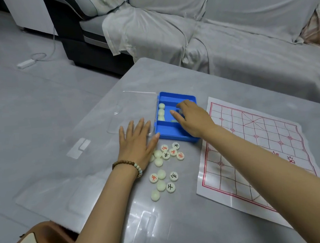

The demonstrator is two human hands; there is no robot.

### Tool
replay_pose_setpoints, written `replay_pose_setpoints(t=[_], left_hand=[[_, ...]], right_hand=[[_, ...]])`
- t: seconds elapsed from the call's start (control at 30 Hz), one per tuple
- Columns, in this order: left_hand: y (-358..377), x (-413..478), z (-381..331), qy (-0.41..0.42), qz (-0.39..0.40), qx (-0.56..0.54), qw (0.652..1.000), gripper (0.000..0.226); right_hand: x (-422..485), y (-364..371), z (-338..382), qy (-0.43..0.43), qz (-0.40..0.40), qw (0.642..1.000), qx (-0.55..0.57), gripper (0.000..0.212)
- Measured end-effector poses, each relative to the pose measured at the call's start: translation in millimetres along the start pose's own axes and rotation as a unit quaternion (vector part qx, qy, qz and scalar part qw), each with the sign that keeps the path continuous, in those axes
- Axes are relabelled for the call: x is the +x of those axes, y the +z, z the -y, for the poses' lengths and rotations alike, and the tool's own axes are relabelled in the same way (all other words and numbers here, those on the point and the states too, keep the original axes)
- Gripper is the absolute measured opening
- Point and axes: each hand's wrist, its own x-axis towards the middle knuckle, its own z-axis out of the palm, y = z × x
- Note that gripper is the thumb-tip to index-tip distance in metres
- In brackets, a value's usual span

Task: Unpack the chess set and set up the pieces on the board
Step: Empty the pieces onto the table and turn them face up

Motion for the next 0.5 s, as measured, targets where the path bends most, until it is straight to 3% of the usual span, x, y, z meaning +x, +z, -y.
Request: replay_pose_setpoints(t=[0.2, 0.5], left_hand=[[3.1, 1.3, 5.5, 0.006, -0.013, 0.009, 1.000, 0.057], [4.0, 2.5, 2.0, -0.005, -0.016, 0.005, 1.000, 0.056]], right_hand=[[10.9, 14.2, -10.9, -0.044, -0.045, 0.991, -0.116, 0.048], [9.5, 10.7, -6.4, -0.082, -0.024, 0.992, -0.098, 0.049]])
